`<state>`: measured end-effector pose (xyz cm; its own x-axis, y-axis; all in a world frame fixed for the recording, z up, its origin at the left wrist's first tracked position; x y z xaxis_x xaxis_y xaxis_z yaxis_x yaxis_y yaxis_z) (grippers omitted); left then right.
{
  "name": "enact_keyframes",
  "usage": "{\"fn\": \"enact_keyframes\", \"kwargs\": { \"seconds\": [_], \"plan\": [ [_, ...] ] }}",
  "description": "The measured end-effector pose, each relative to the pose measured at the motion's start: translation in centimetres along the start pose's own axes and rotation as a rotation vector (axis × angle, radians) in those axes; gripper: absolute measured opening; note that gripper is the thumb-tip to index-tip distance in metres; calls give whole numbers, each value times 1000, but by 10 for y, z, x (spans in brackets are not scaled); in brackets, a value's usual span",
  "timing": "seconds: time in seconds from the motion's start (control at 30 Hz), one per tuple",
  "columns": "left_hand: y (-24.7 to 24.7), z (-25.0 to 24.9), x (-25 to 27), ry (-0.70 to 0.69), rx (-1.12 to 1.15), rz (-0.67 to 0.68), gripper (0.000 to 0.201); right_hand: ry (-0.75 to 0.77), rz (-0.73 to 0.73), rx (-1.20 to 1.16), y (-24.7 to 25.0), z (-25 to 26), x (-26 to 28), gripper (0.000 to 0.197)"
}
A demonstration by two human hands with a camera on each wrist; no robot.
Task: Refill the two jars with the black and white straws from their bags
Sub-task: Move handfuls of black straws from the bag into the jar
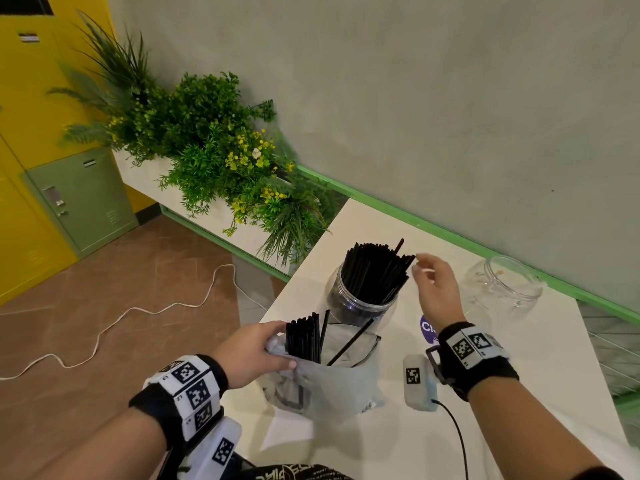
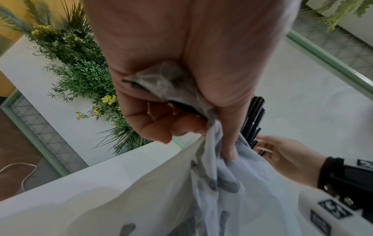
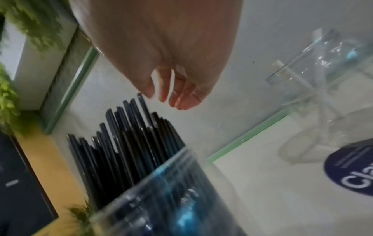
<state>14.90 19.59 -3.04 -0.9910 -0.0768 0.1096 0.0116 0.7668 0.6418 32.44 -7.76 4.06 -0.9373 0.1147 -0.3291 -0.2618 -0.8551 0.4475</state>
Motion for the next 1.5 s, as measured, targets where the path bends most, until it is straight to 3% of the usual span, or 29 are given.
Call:
{"fn": "enact_keyframes", "kwargs": {
  "seconds": [0.1, 0.3, 0.4, 0.6, 0.8, 0.97, 1.1, 1.17, 1.3, 1.43, 1.5],
  "plan": [
    [0, -3, 0, -8, -21, -2, 57, -117, 144, 64, -16, -26, 6, 37],
    [0, -6, -1, -3, -29, -12, 56, -187, 130, -120, -25, -9, 9, 60],
    [2, -2, 1, 10, -20, -4, 56, -78, 156, -41, -35, -4, 19, 55],
    [2, -6, 3, 2, -8, 1, 38, 231, 191, 342, -45, 6, 16, 47],
    [2, -3, 4, 12, -7, 2, 51, 368, 121, 345, -35, 36, -7, 28],
    [3, -3, 5, 10, 3, -4, 47, 303, 60, 293, -31, 27, 0, 42],
    [5, -6, 5, -5, 11, -11, 35, 384, -23, 130, -16, 37, 8, 51],
    [5, -7, 5, -4, 0, -8, 35, 458, 40, 170, -17, 47, 14, 56],
    [3, -12, 4, -18, -20, -2, 34, 529, 335, 296, -38, 42, 29, 66],
    [4, -13, 5, 5, -42, -2, 42, 564, 225, 287, -29, 44, 31, 60],
    [3, -9, 4, 3, -27, 10, 33, 617, 298, 371, -38, 43, 36, 66]
  ]
}}
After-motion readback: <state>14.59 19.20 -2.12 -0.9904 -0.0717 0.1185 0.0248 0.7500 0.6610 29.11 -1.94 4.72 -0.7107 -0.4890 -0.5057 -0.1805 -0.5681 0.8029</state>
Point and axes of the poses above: each hand's wrist, its own x-axis away from the middle knuckle, its own y-axis out of the back of the hand, z = x × y, the point moved 8 cm from there along -x, towards the middle knuckle, and after that the axes turned 10 degrees about -z, right-handed, at the moved point
